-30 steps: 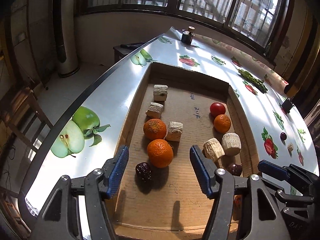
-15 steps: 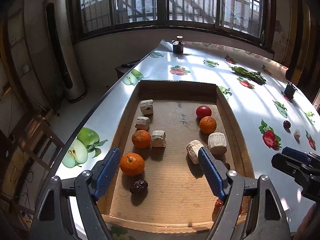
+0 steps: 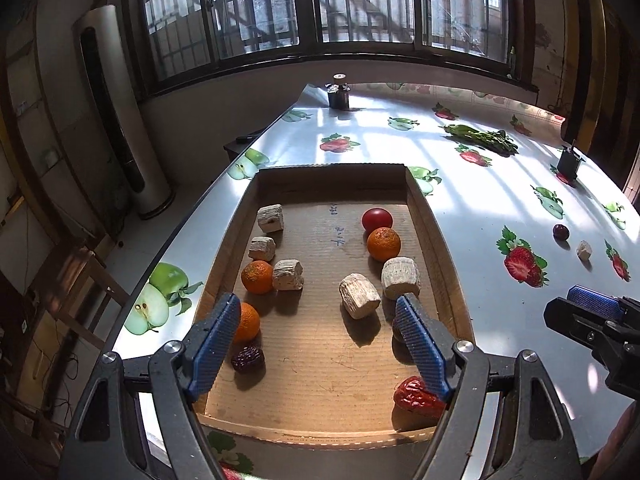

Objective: Organize fruits
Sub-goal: 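Move both open tools back to the last items on the table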

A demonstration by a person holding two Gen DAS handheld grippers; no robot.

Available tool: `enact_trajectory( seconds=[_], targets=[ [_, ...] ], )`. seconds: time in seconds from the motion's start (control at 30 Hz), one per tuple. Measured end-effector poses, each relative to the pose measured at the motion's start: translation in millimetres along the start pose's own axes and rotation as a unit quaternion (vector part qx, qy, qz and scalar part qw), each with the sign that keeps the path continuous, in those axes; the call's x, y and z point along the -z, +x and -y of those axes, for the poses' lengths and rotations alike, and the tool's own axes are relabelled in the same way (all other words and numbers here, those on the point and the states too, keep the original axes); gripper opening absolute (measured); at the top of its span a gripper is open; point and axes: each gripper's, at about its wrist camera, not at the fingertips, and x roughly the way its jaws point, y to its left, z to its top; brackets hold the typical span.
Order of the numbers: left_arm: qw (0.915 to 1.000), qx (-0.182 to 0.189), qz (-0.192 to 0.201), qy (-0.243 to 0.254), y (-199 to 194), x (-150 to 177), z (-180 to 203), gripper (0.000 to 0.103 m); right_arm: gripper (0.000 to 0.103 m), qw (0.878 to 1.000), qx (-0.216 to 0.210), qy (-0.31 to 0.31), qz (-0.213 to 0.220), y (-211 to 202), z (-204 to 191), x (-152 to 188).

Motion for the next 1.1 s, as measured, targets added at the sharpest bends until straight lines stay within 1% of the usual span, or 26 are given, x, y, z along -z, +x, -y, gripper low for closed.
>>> enact_trajectory(
  seconds=[0.27, 0.4, 0.5, 0.6, 0.7, 0.77, 0.83, 0.9, 1.03, 1.1],
  targets=[
    [0.9999, 0.006, -0.001, 0.01, -6.4, 1.6, 11.2, 0.08, 0.069, 1.0, 0.008, 0.018, 0.007, -12.3, 18.9, 5.0],
    [0.9996, 0.01, 0.003, 0.027, -11.2, -3.8, 18.2, 0.08, 0.069, 0.999, 0.028, 0.035, 0.018, -24.2, 42.8, 3.9],
    [0.9992, 0.014, 0.014, 0.035, -17.4, -15.7, 22.4, 0.08, 0.069, 0.996, 0.064, 0.055, 0.033, -43.5, 75.9, 1.2],
    [0.9986, 0.037, 0.019, 0.034, -19.0, -24.3, 31.7, 0.08, 0.069, 0.989, 0.12, 0.076, 0.045, -69.2, 121.5, -2.7],
    [0.9971, 0.064, 0.007, 0.041, -11.7, -24.0, 50.7, 0.08, 0.069, 0.978, 0.185, 0.09, 0.037, -85.6, 165.3, -6.8],
    [0.9953, 0.084, -0.007, 0.047, -4.2, -20.3, 67.8, 0.08, 0.069, 0.974, 0.199, 0.103, 0.025, -87.4, 188.8, -12.1],
    [0.9924, 0.11, -0.023, 0.05, 2.7, -16.9, 84.1, 0.08, 0.069, 0.976, 0.189, 0.111, 0.012, -80.4, 202.5, -19.5],
    [0.9902, 0.125, -0.035, 0.052, 8.0, -15.8, 96.1, 0.08, 0.069, 0.979, 0.176, 0.103, 0.004, -65.1, 203.9, -28.8],
    [0.99, 0.122, -0.042, 0.059, 12.6, -19.2, 110.3, 0.08, 0.069, 0.984, 0.166, 0.062, -0.019, -17.7, 191.3, -42.7],
    [0.99, 0.12, -0.043, 0.061, 14.1, -23.4, 114.8, 0.08, 0.067, 0.983, 0.176, 0.041, -0.029, 3.2, 185.4, -44.6]
  ],
)
